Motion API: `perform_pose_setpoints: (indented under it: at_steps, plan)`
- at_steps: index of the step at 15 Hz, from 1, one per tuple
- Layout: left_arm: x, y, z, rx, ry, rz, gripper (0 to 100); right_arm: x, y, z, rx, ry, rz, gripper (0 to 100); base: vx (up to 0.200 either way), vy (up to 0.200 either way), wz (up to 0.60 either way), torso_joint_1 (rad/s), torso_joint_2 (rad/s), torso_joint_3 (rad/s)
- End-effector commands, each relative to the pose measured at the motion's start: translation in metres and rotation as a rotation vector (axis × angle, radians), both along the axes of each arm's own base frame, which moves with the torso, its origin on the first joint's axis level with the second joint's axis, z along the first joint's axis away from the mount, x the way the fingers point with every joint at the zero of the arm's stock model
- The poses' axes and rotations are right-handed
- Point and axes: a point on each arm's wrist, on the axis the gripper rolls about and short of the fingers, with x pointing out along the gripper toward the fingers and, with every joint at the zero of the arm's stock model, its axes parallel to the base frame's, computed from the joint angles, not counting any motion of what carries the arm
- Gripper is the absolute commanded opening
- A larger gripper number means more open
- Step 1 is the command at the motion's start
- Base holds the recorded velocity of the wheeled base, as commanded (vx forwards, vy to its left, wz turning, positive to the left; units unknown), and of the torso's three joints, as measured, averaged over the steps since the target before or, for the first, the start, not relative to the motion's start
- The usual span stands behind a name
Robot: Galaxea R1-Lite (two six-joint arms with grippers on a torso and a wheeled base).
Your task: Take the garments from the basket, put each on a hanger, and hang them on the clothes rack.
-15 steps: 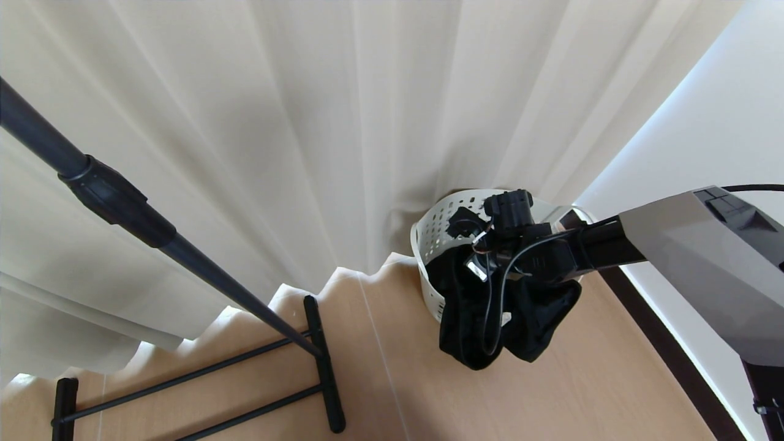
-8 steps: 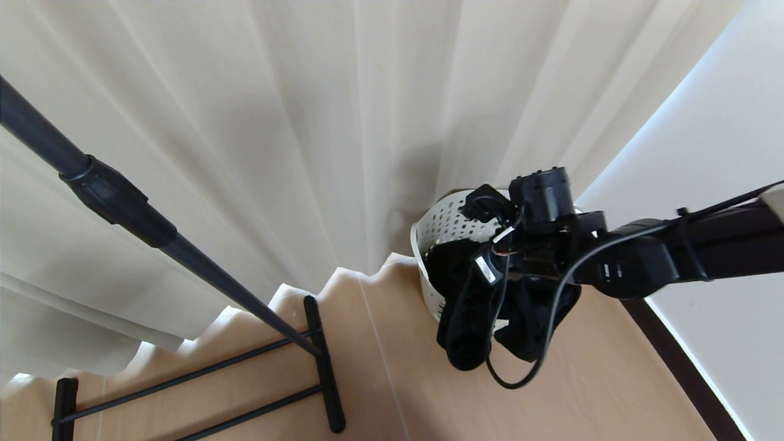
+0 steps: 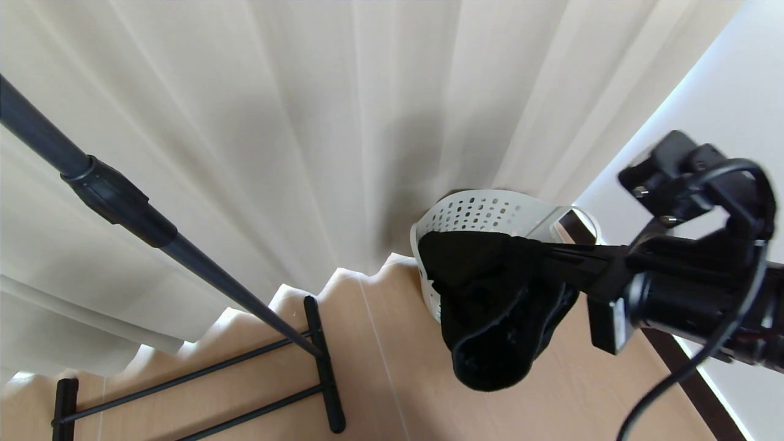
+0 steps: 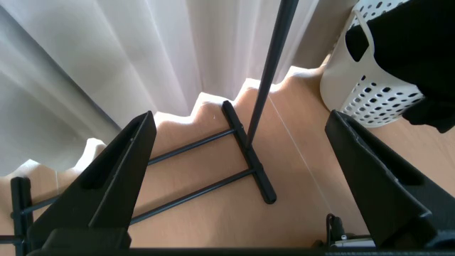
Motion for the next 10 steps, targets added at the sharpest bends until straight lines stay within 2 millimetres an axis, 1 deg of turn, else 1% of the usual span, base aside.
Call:
perform_pose_setpoints:
  at_steps: [1,3,10]
  plan:
    - [0.0,0.0,0.0,0.001,0.001,0.0,100,-0.032,-0.012,0.011,0.139,-0.028,0.064,0,0.0,0.0,0.0,0.0,0.0,0.0]
    - [0.0,0.0,0.0,-0.002,0.0,0.002,100,-0.026,-0.006,0.004,0.141,-0.036,0.059,0,0.0,0.0,0.0,0.0,0.0,0.0]
    - [0.0,0.0,0.0,0.001,0.0,0.0,100,-0.025,-0.004,-0.001,0.138,-0.037,0.062,0,0.0,0.0,0.0,0.0,0.0,0.0]
